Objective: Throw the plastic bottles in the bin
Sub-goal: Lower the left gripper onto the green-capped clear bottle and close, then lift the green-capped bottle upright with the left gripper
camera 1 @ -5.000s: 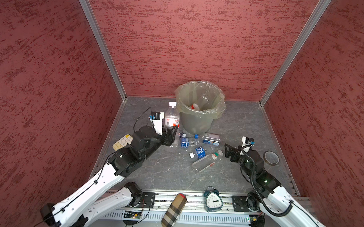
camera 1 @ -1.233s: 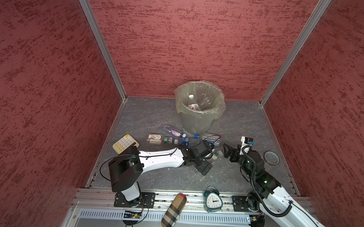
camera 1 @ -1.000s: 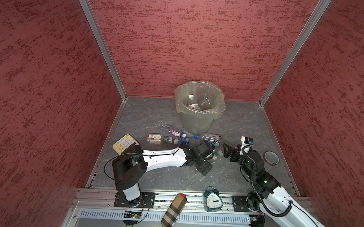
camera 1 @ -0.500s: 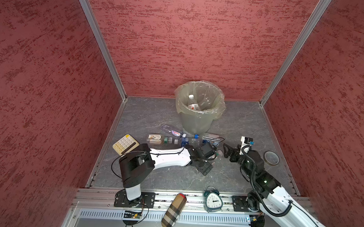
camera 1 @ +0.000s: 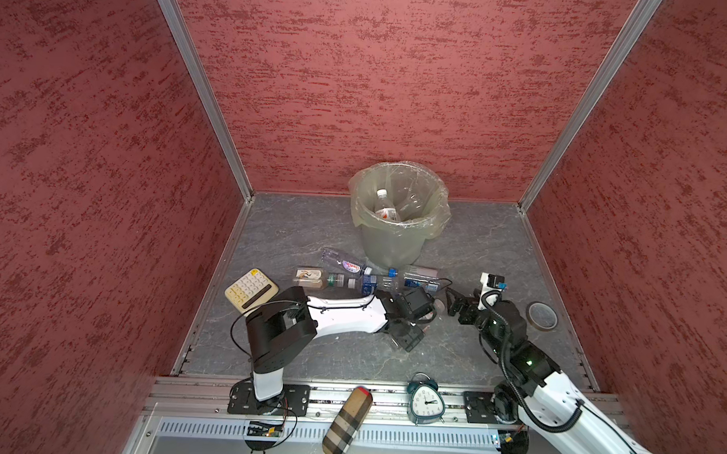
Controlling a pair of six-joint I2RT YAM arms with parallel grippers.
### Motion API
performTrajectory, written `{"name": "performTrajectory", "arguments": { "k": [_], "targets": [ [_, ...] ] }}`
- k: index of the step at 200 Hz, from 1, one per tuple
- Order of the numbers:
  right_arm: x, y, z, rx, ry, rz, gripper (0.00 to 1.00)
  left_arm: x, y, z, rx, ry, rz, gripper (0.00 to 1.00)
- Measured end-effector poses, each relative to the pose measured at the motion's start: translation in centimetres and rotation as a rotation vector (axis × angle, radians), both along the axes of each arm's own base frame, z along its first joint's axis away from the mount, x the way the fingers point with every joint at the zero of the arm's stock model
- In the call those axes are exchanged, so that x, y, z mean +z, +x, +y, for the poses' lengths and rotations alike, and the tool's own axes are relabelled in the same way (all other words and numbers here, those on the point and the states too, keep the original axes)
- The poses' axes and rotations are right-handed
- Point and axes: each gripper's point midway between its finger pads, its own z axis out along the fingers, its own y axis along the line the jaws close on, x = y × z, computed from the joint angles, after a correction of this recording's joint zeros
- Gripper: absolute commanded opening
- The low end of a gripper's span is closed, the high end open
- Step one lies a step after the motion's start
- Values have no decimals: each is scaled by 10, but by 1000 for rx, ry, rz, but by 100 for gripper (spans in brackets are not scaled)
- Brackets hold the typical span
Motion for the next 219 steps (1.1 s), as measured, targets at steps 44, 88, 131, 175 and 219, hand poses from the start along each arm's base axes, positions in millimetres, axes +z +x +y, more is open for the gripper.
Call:
{"name": "performTrajectory", "arguments": {
  "k": [44,88,131,175,219],
  "targets": [
    [0,0,0,0,0,0,98,-4,0,3,1,24,-7,64],
    [-1,0,0,0,-2,4,98,3,-3,6,-1,7,-16,56],
    [-2,0,0,0,-5,8,98,25,-7,13,2,-61,-47,55],
    [-4,1,1,4,-7,14,99,49,-8,18,7,-136,-89,55],
    [-4,1,2,9,-6,14,98,58,-9,36,33,-173,-131,55]
  ]
}}
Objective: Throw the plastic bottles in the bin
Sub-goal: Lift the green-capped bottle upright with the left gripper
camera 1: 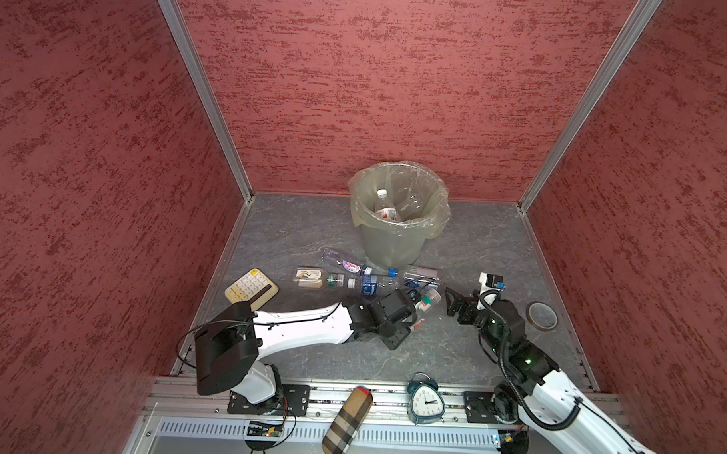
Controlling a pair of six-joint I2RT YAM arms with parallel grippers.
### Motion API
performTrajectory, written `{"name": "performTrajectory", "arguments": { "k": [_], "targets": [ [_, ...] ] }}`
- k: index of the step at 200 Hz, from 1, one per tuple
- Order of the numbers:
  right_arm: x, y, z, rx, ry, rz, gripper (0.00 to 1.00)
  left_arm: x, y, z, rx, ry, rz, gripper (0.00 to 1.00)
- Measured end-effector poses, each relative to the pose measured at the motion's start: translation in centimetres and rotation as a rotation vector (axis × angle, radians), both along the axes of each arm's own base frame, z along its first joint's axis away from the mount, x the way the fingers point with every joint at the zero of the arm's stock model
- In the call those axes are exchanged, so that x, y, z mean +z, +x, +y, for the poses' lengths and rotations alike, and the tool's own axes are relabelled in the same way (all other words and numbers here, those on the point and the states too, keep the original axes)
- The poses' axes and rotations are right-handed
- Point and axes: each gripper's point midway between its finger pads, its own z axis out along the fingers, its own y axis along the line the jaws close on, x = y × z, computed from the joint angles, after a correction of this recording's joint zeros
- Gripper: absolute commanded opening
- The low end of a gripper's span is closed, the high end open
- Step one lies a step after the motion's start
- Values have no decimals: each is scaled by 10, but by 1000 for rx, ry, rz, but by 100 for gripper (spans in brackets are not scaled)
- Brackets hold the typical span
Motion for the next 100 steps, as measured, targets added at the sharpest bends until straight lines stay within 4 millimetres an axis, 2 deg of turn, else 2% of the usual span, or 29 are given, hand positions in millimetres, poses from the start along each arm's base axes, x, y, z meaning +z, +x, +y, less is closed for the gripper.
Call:
{"name": "performTrajectory", "arguments": {
  "k": [35,100],
  "targets": [
    [0,0,2,11,1,-1,98,20,4,18,47,-73,-53,54],
    [-1,-1,3,18,-3,4,98,80,8,57,125,-290,-194,54]
  ]
}}
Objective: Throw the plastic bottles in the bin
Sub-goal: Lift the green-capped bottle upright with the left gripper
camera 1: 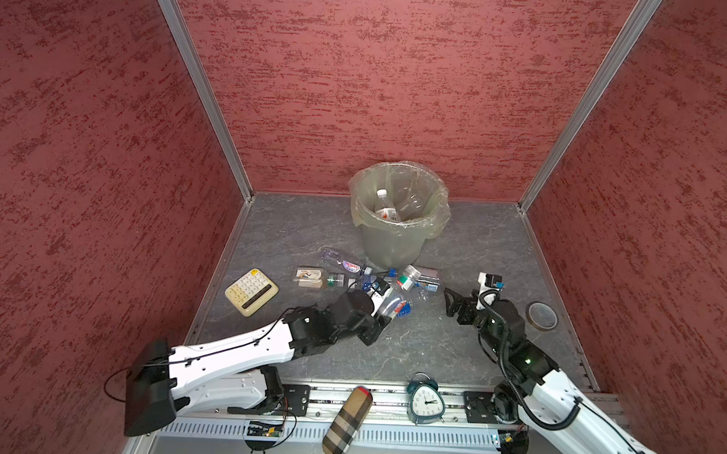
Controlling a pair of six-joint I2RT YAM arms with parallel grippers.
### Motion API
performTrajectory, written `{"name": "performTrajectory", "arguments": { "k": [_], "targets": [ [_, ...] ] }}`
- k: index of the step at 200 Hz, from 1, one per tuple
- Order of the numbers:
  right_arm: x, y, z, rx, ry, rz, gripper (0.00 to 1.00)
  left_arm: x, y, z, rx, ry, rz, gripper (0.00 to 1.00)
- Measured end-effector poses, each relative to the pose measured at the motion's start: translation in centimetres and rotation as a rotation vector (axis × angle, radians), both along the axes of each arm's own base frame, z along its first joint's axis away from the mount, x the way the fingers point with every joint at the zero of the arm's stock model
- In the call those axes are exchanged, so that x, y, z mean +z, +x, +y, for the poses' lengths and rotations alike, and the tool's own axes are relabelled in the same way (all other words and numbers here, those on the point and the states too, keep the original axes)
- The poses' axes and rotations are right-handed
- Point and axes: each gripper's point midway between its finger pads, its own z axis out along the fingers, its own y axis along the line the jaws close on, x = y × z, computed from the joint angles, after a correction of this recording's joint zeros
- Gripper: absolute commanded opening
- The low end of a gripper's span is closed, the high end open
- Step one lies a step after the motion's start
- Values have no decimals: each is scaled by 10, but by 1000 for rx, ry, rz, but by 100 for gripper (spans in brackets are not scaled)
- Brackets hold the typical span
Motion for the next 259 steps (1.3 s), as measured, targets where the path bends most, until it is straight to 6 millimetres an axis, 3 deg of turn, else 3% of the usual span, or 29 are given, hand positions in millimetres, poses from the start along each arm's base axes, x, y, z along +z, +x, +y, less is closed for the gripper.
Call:
{"name": "performTrajectory", "arguments": {
  "k": [73,216,259],
  "targets": [
    [-8,0,5,27,-17,25,98,56,9,51,115,-187,-115,54],
    [-18,0,17,94,-35,62,98,87,-11,95,186,-369,-132,54],
    [-18,1,18,95,-35,61,98,113,-12,103,209,-413,-164,54]
  ]
}}
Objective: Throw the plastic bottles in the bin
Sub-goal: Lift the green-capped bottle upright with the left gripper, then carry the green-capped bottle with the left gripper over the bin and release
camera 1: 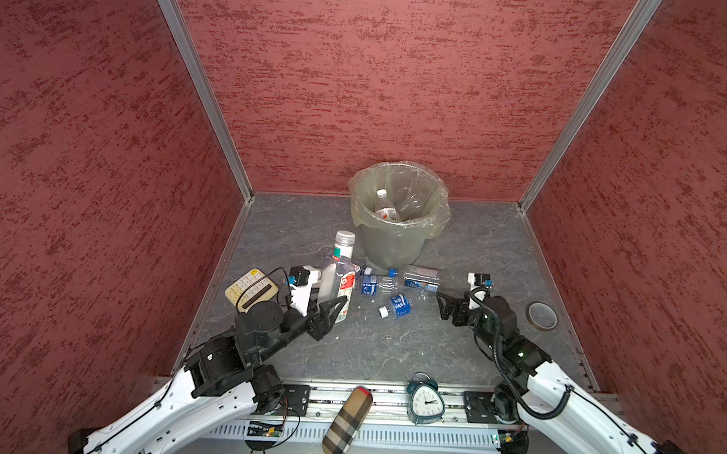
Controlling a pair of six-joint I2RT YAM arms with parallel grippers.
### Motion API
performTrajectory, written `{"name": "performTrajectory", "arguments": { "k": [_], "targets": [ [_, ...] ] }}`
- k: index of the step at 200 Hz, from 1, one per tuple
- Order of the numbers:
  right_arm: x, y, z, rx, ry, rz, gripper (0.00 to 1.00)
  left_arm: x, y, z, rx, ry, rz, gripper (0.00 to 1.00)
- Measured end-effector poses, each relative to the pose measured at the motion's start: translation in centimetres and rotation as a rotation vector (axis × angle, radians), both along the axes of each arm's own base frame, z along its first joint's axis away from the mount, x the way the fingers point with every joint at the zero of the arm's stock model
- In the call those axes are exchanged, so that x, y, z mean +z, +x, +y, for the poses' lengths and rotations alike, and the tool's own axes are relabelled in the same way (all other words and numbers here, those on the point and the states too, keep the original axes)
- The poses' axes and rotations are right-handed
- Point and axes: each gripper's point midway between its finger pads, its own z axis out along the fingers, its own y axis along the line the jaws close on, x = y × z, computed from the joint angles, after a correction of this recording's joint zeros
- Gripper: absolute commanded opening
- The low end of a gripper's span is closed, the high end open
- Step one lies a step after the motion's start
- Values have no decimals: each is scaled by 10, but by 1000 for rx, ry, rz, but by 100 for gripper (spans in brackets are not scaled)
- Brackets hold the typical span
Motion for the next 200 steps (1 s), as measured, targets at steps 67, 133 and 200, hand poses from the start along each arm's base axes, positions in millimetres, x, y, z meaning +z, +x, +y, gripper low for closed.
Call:
{"name": "performTrajectory", "arguments": {
  "k": [67,133,200],
  "targets": [
    [-1,0,0,0,-3,5,98,82,78,-30,78,-5,-56,55],
    [8,-1,-1,-1,15,-27,98,204,268,-100,25,-179,-112,100],
    [8,-1,-1,-1,14,-26,98,145,237,-84,27,-136,35,100]
  ]
}}
